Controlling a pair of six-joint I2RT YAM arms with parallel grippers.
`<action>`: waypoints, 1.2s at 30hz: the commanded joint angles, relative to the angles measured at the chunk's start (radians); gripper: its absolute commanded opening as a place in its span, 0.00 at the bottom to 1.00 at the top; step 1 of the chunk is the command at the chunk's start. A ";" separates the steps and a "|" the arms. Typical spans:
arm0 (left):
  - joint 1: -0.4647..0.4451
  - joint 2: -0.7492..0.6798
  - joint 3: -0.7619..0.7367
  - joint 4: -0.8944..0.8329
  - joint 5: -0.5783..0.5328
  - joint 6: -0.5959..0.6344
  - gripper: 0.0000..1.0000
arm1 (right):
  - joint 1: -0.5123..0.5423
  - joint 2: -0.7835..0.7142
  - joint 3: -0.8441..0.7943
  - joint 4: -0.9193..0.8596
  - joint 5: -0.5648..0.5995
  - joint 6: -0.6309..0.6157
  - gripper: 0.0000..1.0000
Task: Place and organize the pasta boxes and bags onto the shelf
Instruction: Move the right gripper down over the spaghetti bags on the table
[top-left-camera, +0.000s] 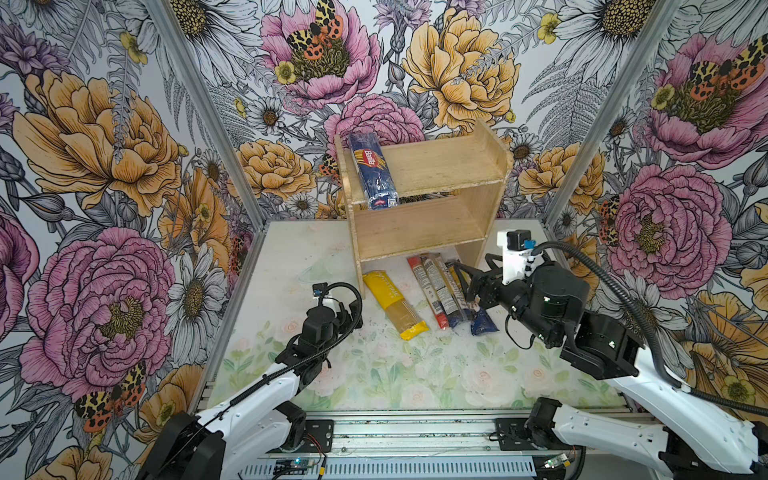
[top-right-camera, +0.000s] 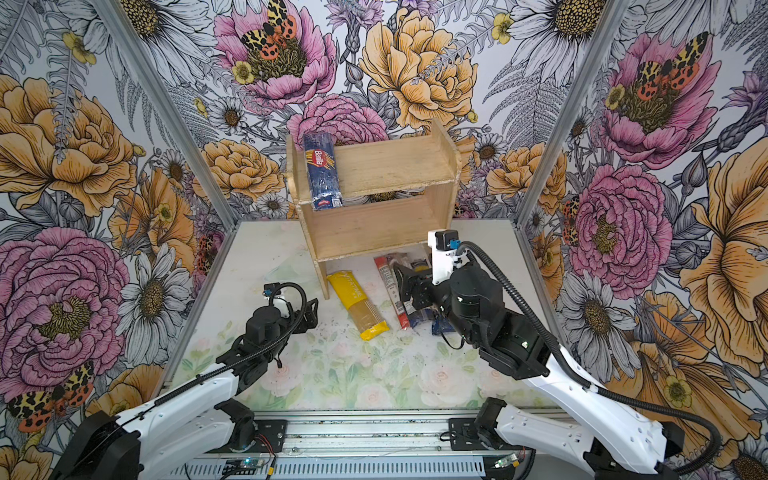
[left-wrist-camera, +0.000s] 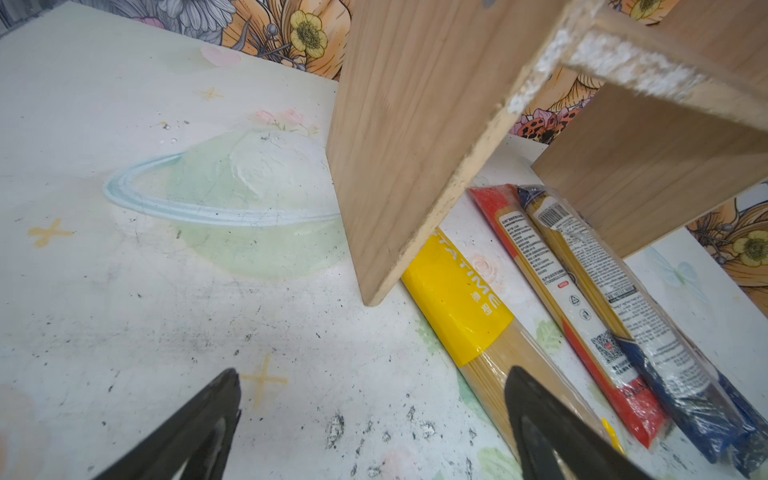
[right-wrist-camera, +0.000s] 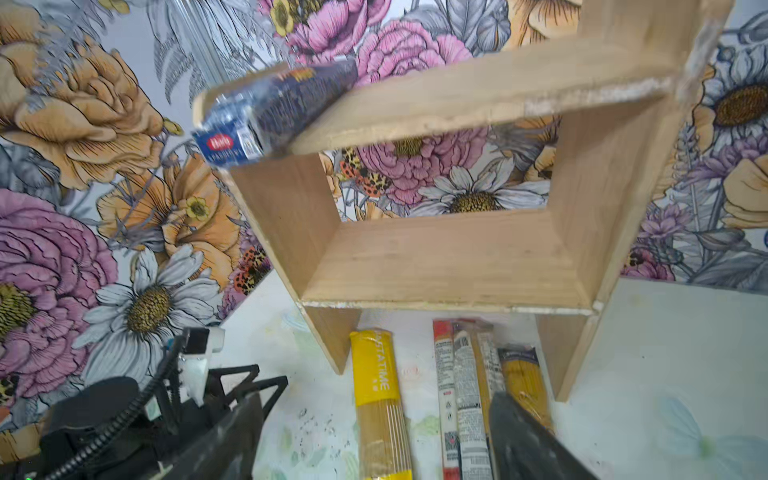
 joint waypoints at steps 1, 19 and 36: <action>-0.038 0.022 0.038 0.045 -0.008 -0.013 0.99 | -0.021 0.000 -0.137 -0.020 -0.041 0.116 0.88; -0.136 0.107 0.078 0.056 -0.032 -0.021 0.99 | -0.355 0.212 -0.402 0.092 -0.308 0.144 1.00; -0.147 0.103 0.060 0.057 -0.033 -0.040 0.99 | -0.373 0.523 -0.240 0.185 -0.313 -0.062 0.99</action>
